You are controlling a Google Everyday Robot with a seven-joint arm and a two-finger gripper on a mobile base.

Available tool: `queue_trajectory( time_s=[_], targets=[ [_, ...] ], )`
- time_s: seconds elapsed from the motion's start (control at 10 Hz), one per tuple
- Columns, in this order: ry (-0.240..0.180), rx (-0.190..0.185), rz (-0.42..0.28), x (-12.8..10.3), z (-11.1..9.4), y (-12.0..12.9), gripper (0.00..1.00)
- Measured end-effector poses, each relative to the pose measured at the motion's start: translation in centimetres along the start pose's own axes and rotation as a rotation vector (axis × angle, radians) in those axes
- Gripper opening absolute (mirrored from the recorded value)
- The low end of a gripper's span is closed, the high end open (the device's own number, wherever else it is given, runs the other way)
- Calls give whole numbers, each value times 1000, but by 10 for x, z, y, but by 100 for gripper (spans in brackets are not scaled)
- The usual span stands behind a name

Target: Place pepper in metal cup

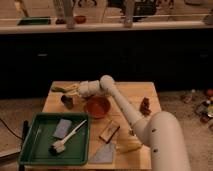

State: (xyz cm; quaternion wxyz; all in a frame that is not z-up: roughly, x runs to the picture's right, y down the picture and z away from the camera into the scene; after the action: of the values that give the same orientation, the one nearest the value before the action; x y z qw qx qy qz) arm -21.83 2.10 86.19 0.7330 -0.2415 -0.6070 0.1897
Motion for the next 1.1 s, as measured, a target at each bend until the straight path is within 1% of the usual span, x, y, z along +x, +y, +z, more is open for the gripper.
queue_trajectory(
  time_s=[0.2, 0.4, 0.5, 0.6, 0.7, 1.1],
  targets=[
    [-5, 11, 10, 2, -3, -1, 48],
    [-17, 12, 17, 1, -3, 0, 68],
    [-21, 11, 18, 1, -2, 0, 75],
    [-31, 11, 21, 1, -2, 1, 80],
    [-37, 8, 22, 1, -2, 2, 80],
    [-48, 15, 19, -2, -5, 1, 80]
  ],
)
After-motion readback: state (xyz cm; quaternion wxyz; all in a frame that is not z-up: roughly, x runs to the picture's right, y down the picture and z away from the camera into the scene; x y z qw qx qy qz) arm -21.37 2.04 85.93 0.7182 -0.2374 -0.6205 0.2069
